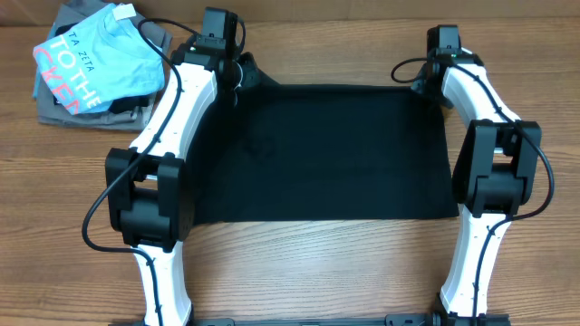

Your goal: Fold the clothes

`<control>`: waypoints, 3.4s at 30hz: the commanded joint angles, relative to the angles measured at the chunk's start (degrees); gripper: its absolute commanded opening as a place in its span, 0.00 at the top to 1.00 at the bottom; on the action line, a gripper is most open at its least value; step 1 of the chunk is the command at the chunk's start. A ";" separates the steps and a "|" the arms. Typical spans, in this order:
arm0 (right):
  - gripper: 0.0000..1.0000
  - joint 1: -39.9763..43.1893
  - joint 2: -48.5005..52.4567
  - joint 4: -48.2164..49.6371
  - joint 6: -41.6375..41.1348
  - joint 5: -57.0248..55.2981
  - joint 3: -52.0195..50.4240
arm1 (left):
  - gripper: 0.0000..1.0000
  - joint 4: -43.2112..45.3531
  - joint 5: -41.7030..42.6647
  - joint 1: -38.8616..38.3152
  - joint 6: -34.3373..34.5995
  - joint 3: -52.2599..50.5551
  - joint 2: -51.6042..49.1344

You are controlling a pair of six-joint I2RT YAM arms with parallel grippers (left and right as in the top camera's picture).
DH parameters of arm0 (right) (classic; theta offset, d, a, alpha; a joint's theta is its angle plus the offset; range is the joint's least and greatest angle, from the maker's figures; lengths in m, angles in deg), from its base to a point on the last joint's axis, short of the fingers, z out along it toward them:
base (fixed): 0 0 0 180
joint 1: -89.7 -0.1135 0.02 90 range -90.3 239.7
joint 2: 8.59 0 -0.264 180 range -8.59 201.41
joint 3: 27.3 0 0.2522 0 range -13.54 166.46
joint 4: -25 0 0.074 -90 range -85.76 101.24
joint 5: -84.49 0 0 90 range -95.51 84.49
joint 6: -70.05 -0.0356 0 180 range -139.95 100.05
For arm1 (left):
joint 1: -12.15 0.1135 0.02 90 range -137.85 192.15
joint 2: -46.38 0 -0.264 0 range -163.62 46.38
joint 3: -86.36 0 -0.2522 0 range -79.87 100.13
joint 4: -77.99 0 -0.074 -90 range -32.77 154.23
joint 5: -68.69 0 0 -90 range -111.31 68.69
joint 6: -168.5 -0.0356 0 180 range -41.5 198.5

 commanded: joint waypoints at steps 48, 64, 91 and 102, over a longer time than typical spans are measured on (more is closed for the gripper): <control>0.00 0.09 -10.32 -33.51 -10.51 11.63 5.18 | 0.00 -20.68 -1.46 1.81 -9.09 0.81 0.42; 0.00 0.09 -10.32 -32.72 -10.10 11.54 5.18 | 0.15 -15.91 7.34 2.10 -7.93 0.81 -8.76; 0.00 -0.57 -10.29 -29.24 -10.19 13.07 0.44 | 0.74 -26.43 -5.31 0.96 -3.87 2.14 1.79; 0.00 -2.25 -10.29 -27.12 -10.16 14.58 -1.97 | 0.78 -38.14 -6.14 0.39 -3.61 2.14 3.41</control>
